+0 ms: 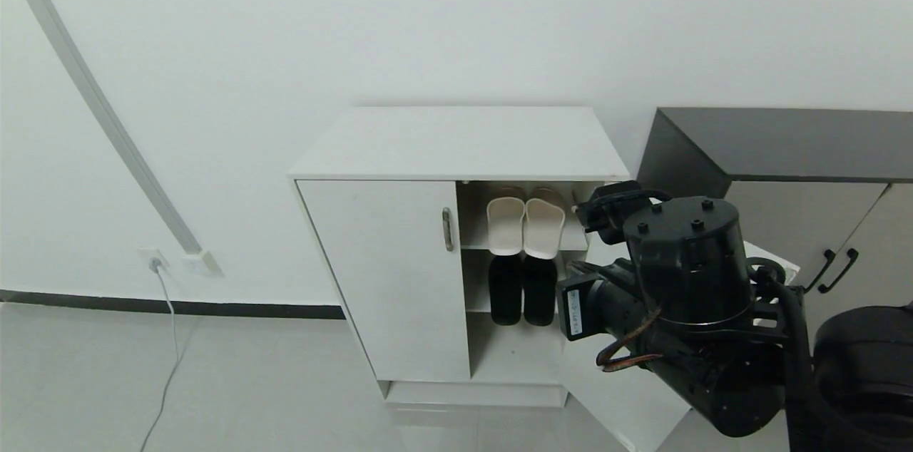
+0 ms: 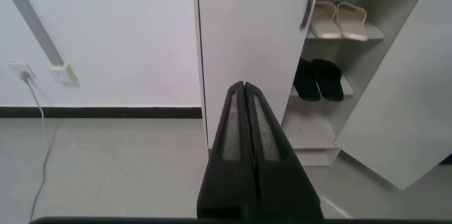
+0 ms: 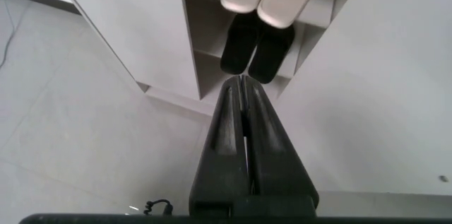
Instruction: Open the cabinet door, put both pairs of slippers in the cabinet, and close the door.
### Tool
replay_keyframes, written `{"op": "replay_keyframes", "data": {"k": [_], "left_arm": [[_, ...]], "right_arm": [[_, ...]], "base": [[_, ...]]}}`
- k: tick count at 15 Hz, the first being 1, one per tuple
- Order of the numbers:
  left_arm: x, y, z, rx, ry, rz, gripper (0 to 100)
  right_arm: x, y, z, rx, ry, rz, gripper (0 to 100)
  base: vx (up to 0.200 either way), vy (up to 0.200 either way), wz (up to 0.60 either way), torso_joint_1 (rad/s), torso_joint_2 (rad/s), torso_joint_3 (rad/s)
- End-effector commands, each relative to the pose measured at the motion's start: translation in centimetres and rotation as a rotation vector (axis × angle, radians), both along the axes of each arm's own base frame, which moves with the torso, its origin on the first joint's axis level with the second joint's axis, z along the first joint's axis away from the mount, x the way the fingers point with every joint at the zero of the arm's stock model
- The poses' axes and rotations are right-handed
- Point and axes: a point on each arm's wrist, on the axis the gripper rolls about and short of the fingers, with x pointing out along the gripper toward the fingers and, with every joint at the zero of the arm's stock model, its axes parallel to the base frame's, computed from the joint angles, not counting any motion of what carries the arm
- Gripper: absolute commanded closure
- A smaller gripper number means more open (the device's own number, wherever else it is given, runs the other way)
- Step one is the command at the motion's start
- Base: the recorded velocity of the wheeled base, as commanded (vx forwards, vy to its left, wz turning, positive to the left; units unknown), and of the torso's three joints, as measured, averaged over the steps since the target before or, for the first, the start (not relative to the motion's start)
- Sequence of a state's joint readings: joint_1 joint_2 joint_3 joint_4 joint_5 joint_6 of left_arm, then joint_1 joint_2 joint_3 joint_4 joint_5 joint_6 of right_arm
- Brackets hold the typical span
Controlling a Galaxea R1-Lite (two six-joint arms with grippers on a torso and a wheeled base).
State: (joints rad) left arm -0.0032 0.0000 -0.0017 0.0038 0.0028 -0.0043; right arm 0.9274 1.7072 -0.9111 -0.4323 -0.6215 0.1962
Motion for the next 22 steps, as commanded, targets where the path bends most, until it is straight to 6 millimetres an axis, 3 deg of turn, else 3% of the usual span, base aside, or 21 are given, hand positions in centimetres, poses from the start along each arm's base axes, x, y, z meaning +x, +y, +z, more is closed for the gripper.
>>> {"op": "replay_keyframes", "data": {"k": [1, 15, 22], "left_arm": [[0.0, 0.0, 0.0, 0.000, 0.001, 0.000, 100], [0.0, 0.0, 0.0, 0.000, 0.001, 0.000, 100], [0.0, 0.0, 0.0, 0.000, 0.001, 0.000, 100]], "right_arm": [[0.0, 0.0, 0.0, 0.000, 0.000, 0.001, 100], [0.0, -0.1, -0.3, -0.008, 0.007, -0.003, 100], [0.5, 0.1, -1.2, -0.035, 0.024, -0.009, 100]], "base": [[0.000, 0.000, 0.00, 0.246, -0.56, -0.330], [0.000, 0.000, 0.00, 0.211, -0.47, -0.261], [0.000, 0.000, 0.00, 0.024, -0.05, -0.025]]}}
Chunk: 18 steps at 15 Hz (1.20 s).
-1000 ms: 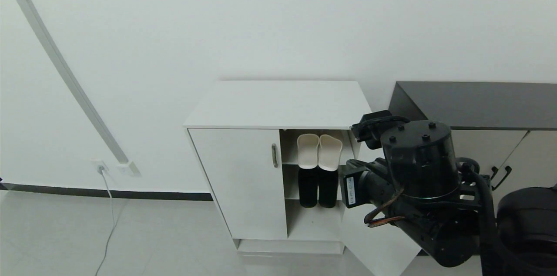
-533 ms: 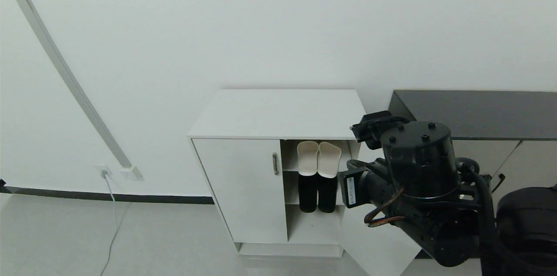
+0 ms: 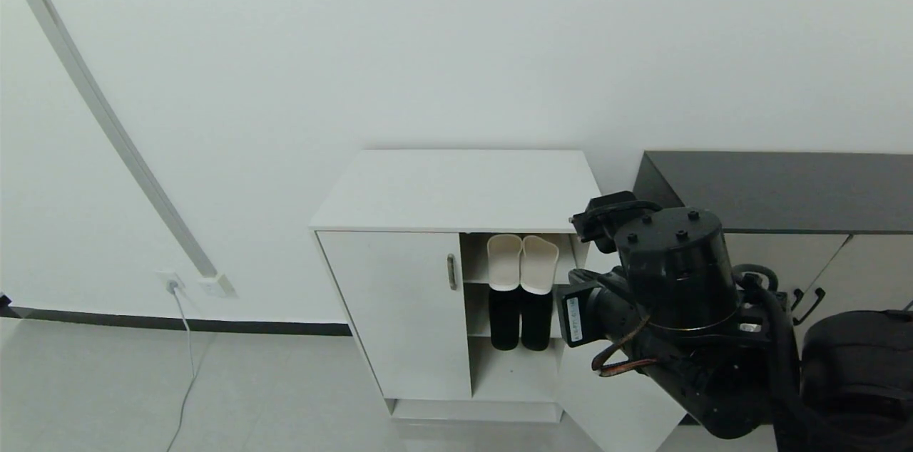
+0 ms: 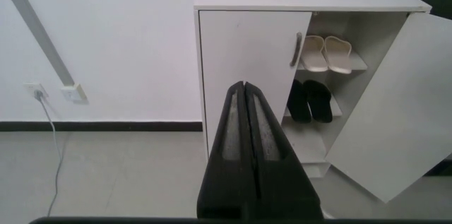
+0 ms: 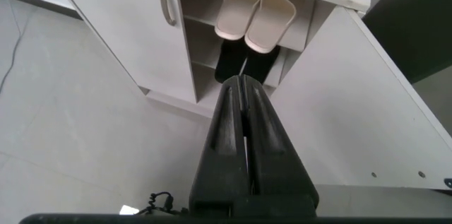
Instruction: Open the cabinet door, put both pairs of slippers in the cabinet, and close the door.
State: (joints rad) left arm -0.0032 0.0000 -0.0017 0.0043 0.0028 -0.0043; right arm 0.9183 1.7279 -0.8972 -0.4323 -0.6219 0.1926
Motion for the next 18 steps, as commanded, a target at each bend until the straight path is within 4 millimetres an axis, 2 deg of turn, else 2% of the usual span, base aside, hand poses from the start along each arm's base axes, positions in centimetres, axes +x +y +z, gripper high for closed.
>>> {"op": "replay_keyframes", "data": {"k": [1, 4, 12, 18], "left_arm": [[0.00, 0.00, -0.01, 0.000, 0.001, 0.000, 100], [0.00, 0.00, -0.01, 0.000, 0.001, 0.000, 100], [0.00, 0.00, 0.01, -0.002, -0.001, 0.002, 100], [0.00, 0.00, 0.01, -0.002, -0.001, 0.002, 100]], "right_arm": [[0.08, 0.05, -0.19, -0.006, 0.002, -0.001, 100], [0.06, 0.02, -0.27, -0.009, 0.004, -0.001, 100], [0.21, -0.09, -0.23, -0.004, -0.006, -0.005, 100], [0.64, -0.24, -0.61, -0.016, -0.008, -0.015, 100]], "base": [[0.000, 0.000, 0.00, 0.000, 0.00, 0.000], [0.000, 0.000, 0.00, 0.000, 0.00, 0.000], [0.000, 0.000, -0.60, 0.004, 0.00, 0.001], [0.000, 0.000, 0.00, 0.000, 0.00, 0.000]]}}
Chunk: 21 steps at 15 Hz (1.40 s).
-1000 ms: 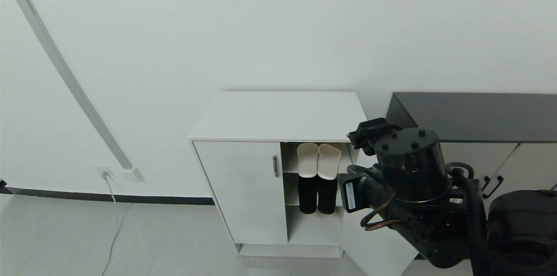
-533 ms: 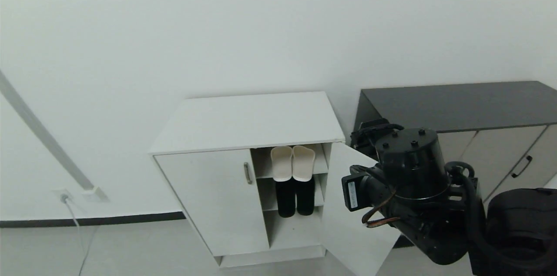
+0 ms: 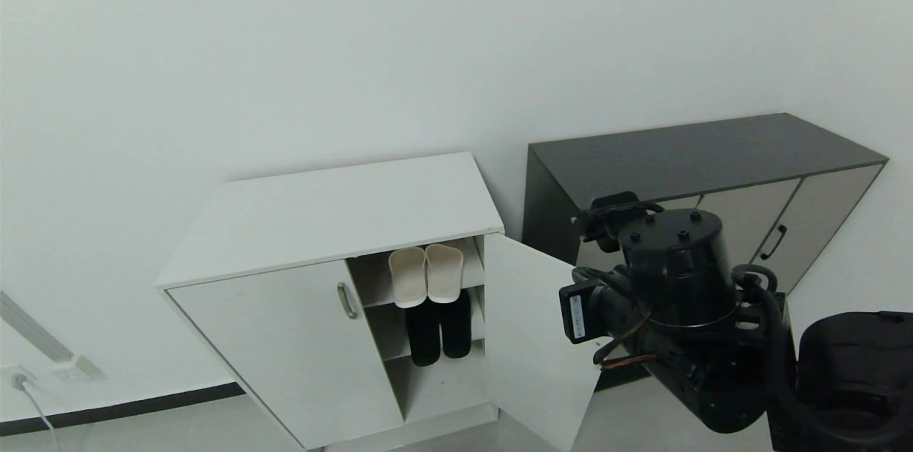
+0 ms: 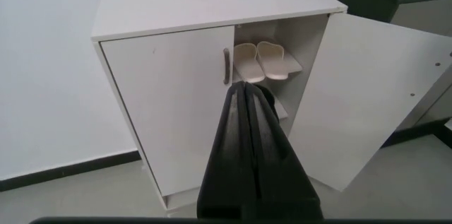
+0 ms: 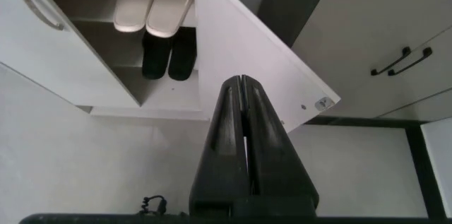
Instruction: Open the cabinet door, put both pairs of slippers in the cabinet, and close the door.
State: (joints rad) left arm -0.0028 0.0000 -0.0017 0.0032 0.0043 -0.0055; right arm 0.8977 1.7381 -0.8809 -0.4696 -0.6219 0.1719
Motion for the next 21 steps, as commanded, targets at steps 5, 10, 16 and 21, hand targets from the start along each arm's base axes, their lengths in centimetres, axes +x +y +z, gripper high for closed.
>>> {"op": "replay_keyframes", "data": {"k": [5, 10, 16, 21], "left_arm": [[0.0, 0.0, 0.0, -0.001, 0.002, 0.000, 100], [0.0, 0.0, 0.0, 0.001, 0.000, -0.001, 100], [0.0, 0.0, 0.0, -0.002, 0.000, 0.002, 100], [0.0, 0.0, 0.0, 0.001, 0.000, -0.001, 100]], "right_arm": [[0.1, 0.1, -0.3, 0.001, -0.001, 0.000, 100], [0.6, -0.3, -0.4, -0.002, 0.000, -0.019, 100], [1.8, -0.7, -0.7, 0.017, -0.016, -0.057, 100], [6.4, -2.2, -2.4, 0.035, -0.034, -0.131, 100]], "base": [[-0.040, 0.000, 0.00, 0.000, 0.00, 0.001], [-0.200, 0.000, 0.00, -0.002, 0.00, 0.001], [-0.033, 0.000, 0.00, 0.000, 0.00, 0.000], [0.000, 0.000, 0.00, 0.000, 0.00, 0.000]]}}
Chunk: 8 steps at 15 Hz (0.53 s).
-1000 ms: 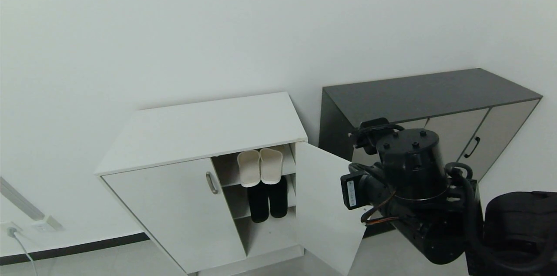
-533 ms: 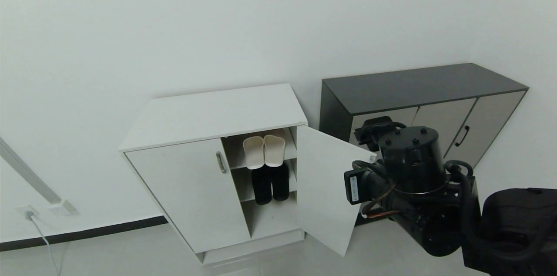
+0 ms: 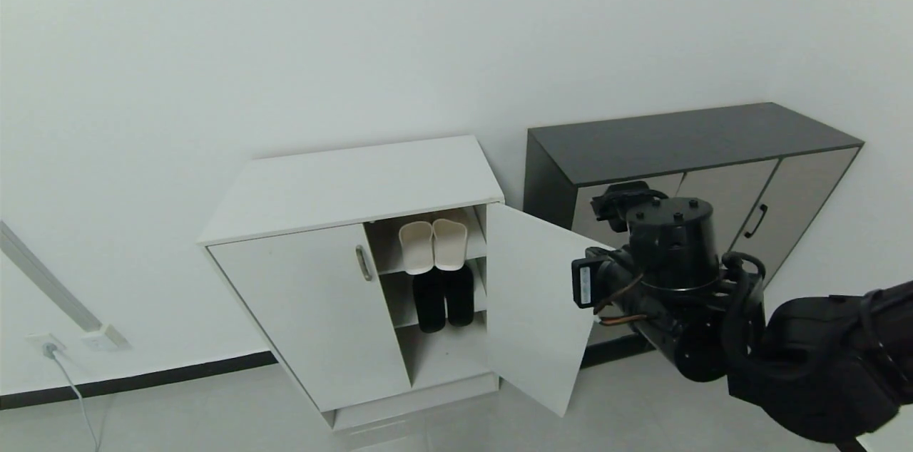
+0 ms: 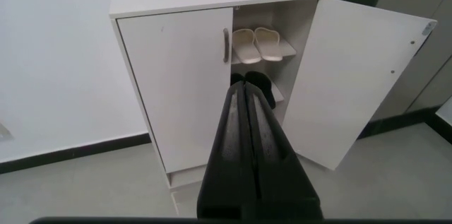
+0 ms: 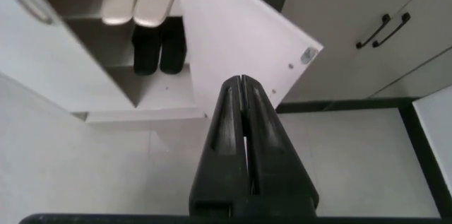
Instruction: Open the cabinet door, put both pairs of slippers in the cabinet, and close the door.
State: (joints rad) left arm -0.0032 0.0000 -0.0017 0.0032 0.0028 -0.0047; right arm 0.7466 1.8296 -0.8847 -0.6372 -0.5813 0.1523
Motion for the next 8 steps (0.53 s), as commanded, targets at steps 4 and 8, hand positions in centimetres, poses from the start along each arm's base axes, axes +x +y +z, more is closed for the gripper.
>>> {"op": "replay_keyframes", "data": {"k": [4, 8], "left_arm": [[0.0, 0.0, 0.0, 0.000, 0.000, 0.000, 100], [0.0, 0.0, 0.0, -0.001, 0.000, 0.000, 100]], "right_arm": [[6.5, -1.3, -1.0, 0.018, 0.003, -0.063, 100], [10.5, -1.4, -1.4, 0.030, 0.010, -0.088, 100]], "base": [[0.000, 0.000, 0.00, 0.000, 0.00, 0.000], [0.000, 0.000, 0.00, 0.000, 0.00, 0.000]]}}
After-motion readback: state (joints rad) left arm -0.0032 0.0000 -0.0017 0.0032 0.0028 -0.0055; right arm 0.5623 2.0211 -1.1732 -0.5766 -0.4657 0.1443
